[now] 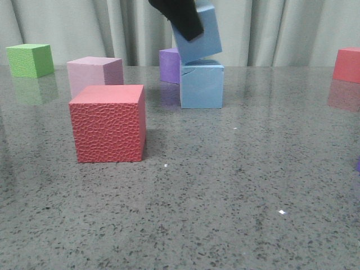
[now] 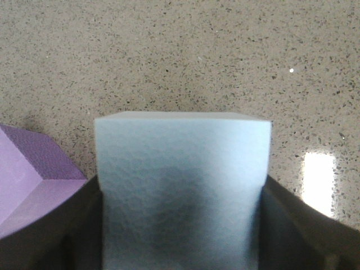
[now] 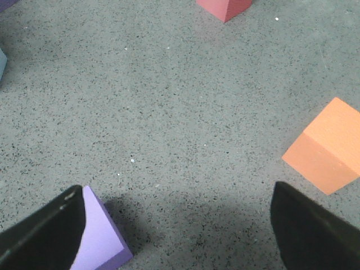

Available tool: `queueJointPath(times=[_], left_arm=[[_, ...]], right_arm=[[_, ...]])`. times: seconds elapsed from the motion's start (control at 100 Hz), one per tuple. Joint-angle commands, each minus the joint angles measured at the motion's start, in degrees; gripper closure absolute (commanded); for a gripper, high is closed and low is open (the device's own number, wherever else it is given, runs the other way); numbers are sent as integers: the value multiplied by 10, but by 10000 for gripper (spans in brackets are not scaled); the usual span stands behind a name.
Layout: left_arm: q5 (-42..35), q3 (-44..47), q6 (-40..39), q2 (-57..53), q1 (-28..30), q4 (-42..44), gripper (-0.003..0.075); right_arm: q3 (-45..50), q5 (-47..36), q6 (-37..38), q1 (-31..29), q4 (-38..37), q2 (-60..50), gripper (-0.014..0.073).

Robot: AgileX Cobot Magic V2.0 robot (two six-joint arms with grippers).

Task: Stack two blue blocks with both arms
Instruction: 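Lower the held cube onto the top of the placed light blue cube, then open the left gripper and raise it off the stacked cube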

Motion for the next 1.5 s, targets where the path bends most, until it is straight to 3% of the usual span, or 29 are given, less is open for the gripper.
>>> queueJointPath(times=[0.0, 0.62, 0.91, 1.11, 1.31, 1.49], left_arm=[[11, -17, -6, -35, -4, -18, 475], [11, -17, -4, -35, -4, -18, 469], [11, -17, -1, -35, -4, -18, 266], [11, -17, -1, -35, -4, -19, 248], [11, -17, -1, -35, -4, -19, 159], [11, -17, 1, -35, -4, -30, 150]], right_arm=[[-13, -40, -4, -4, -12, -2, -62], [-13, -40, -4, -4, -12, -2, -62], [-13, -40, -4, -4, -12, -2, -62], [-13, -40, -4, -4, -12, -2, -62], [-13, -40, -4, -4, -12, -2, -62], [-13, -40, -4, -4, -12, -2, -62]])
